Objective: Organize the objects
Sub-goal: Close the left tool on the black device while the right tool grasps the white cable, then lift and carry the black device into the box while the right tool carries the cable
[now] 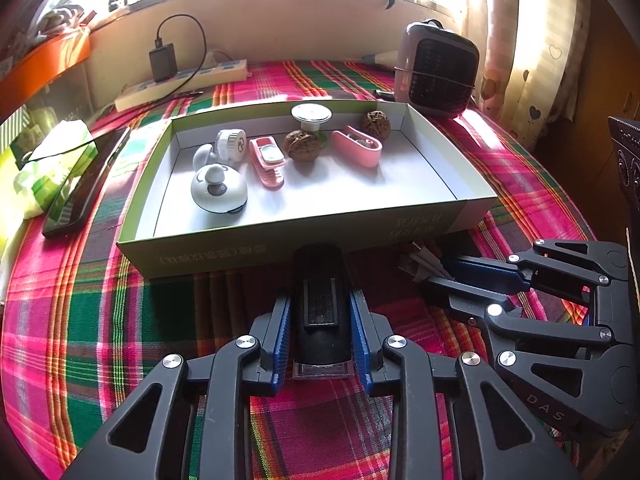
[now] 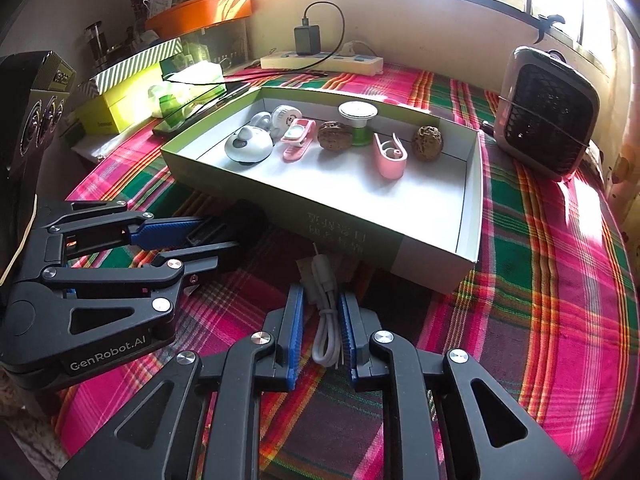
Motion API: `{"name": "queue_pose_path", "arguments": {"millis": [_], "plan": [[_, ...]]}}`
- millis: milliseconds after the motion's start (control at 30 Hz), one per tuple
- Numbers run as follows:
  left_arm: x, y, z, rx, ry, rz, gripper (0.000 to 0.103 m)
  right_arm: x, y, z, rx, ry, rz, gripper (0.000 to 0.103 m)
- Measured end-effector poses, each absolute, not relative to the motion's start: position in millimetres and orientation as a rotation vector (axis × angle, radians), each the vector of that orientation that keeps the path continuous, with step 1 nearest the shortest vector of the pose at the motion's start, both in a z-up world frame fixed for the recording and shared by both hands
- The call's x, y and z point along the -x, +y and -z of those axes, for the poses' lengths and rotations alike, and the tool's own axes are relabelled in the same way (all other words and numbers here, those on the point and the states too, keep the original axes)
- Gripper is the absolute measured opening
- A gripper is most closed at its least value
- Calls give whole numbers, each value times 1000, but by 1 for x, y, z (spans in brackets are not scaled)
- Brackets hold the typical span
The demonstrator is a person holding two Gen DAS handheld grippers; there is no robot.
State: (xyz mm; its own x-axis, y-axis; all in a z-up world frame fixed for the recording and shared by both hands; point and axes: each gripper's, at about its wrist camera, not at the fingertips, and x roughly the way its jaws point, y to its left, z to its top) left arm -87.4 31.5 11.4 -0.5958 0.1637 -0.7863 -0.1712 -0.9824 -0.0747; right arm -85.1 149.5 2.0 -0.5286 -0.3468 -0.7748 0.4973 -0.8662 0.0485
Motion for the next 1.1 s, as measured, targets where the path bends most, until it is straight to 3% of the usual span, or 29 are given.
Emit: {"name": "queue_pose_path", "arguments": {"millis": [1100], "plan": [[76,23,-31,1224,-18,-2666,25,70,151,-25,-1091,108,2449,18]]}}
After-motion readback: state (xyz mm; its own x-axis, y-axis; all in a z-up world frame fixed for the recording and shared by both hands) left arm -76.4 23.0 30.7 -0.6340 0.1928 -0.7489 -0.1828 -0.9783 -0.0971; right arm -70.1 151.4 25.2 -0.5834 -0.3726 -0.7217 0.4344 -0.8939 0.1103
